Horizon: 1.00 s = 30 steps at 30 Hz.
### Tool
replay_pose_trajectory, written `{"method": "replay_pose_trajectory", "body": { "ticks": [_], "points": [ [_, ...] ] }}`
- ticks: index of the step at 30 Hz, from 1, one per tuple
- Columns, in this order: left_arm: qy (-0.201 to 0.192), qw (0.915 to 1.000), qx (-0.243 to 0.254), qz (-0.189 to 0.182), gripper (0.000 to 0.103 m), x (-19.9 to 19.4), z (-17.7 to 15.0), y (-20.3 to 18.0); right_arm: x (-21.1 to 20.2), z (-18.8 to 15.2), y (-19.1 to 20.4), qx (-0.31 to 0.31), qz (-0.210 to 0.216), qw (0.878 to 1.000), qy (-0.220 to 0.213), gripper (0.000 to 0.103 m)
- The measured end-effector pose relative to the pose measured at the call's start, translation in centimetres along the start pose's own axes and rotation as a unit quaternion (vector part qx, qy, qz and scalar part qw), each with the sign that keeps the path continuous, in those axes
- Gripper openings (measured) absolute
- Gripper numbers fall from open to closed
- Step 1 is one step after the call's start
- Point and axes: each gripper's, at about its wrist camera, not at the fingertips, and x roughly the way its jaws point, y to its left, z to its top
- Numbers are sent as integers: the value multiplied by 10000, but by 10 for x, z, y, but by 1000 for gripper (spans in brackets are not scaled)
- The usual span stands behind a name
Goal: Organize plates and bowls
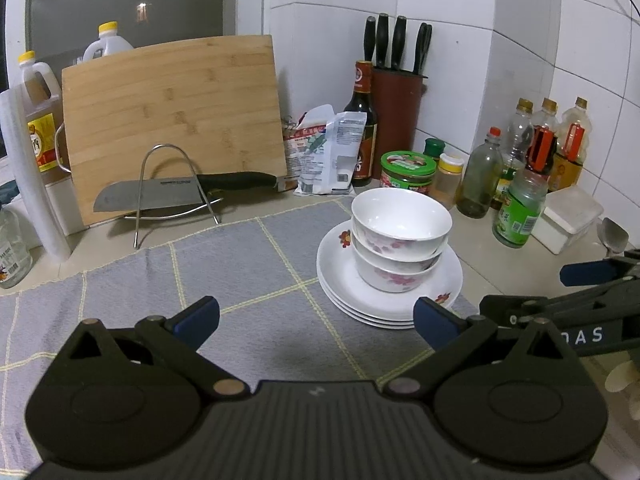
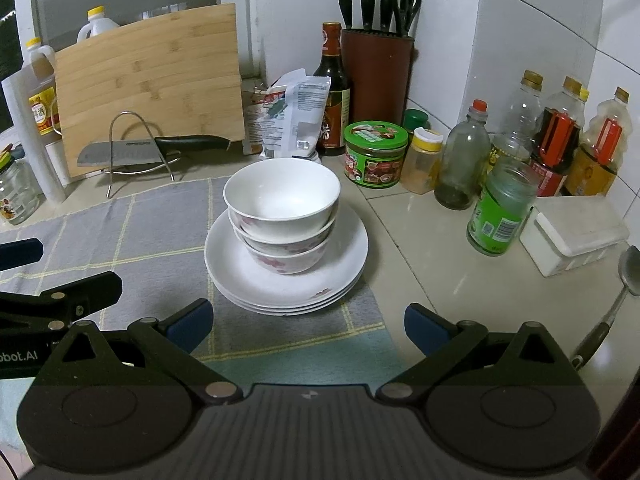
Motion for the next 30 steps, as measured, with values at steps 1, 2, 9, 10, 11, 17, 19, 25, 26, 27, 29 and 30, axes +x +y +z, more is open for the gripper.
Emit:
{"method": "replay_pose_trajectory", "body": {
  "ticks": [1,2,9,10,11,17,19,25,26,27,29,30],
  "points": [
    [2,10000,-1,-6,102,0,0,0,0,0,0,-1,-5,10000,-5,103],
    [7,10000,-2,-3,102,0,0,0,0,0,0,-5,-15,10000,-5,103],
    [12,10000,-29,3,102,1,1,-1,-1,2,1,-19,-44,10000,-19,103],
    [16,10000,-34,7,102,1,1,-1,-1,2,1,-22,-48,10000,-16,103],
    [24,10000,-39,10,102,1,1,-1,-1,2,0,-21,-47,10000,-15,103],
    [24,10000,-45,11,102,0,1,0,-1,2,0,-16,-63,10000,-19,103],
    [36,10000,-49,16,102,0,1,0,-1,2,0,-22,-72,10000,-21,103],
    [29,10000,-48,3,102,0,1,0,-1,2,0,-27,-77,10000,-25,103],
    [31,10000,-53,3,102,0,1,0,-1,2,0,-29,-81,10000,-27,103],
    [33,10000,-55,-1,102,0,1,0,-1,2,-1,-28,-87,10000,-25,103],
    [33,10000,-52,-1,102,0,1,0,-1,2,-1,-29,-95,9999,-23,103],
    [34,10000,-47,-6,102,0,1,0,-1,2,-2,-32,-100,9999,-23,103]
  ]
}}
